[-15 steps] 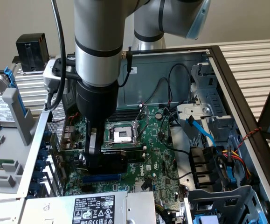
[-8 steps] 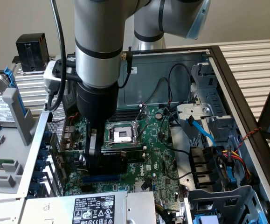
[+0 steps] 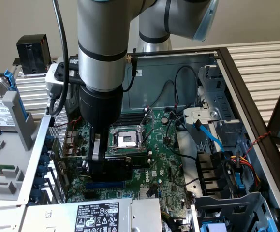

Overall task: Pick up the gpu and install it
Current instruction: 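Insert the gpu into the slot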

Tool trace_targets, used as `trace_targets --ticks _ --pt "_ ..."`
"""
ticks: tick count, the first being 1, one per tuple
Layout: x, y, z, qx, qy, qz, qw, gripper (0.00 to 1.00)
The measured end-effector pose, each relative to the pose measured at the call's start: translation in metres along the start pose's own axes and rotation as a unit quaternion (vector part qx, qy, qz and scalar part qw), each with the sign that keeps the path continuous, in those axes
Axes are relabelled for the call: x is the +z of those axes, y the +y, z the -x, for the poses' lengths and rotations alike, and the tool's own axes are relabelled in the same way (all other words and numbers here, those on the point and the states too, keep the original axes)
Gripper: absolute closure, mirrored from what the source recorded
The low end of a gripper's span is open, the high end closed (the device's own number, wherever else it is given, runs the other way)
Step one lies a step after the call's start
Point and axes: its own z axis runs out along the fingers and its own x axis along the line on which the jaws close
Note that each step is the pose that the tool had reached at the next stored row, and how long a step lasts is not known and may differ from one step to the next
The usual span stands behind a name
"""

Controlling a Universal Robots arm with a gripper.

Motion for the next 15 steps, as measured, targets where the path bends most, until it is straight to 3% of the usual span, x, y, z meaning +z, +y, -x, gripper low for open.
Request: trace_targets --ticks 15 --pt "0.0000 0.0000 0.0004 -0.006 0.0009 -0.0014 1.0000 0.73"
